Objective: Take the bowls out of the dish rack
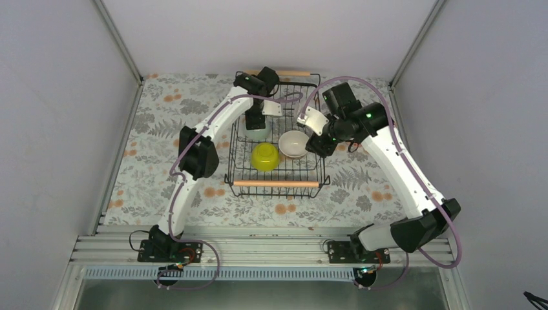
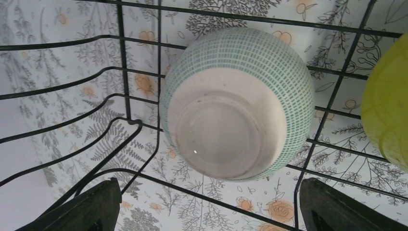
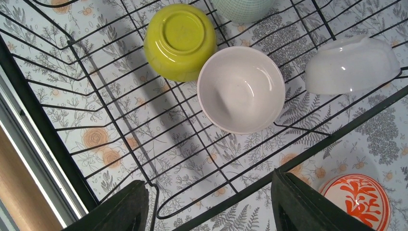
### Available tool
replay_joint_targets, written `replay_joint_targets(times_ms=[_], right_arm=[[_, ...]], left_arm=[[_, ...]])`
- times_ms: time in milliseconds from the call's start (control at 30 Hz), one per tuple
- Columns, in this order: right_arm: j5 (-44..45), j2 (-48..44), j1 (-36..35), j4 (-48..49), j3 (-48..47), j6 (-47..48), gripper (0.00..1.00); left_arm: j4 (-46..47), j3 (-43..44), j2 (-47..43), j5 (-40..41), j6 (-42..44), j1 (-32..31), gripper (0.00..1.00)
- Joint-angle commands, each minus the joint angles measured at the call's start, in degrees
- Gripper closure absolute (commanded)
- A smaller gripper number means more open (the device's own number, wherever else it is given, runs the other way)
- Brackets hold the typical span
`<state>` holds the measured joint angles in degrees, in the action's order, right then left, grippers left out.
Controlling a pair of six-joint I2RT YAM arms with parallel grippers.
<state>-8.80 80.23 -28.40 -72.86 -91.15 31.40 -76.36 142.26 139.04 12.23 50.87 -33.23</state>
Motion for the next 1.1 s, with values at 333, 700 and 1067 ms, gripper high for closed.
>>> replay_joint_targets(times_ms=[333, 700, 1067], right_arm=[[-0.03, -1.58, 0.79, 2.58, 4.56, 0.05, 0.41], [-0.96, -3.53, 1.59, 2.99, 3.95, 0.06, 0.41], [-0.94, -3.79, 1.97, 3.34, 5.02, 0.22, 0.42]], left_arm=[[-1.34, -0.46, 2.47, -1.35, 5.14, -0.85, 0.15], [-1.34, -0.05, 4.37, -0.54, 6.87, -1.22, 0.25], [-1.34, 1.59, 4.12, -1.04, 6.6, -1.9, 0.34]])
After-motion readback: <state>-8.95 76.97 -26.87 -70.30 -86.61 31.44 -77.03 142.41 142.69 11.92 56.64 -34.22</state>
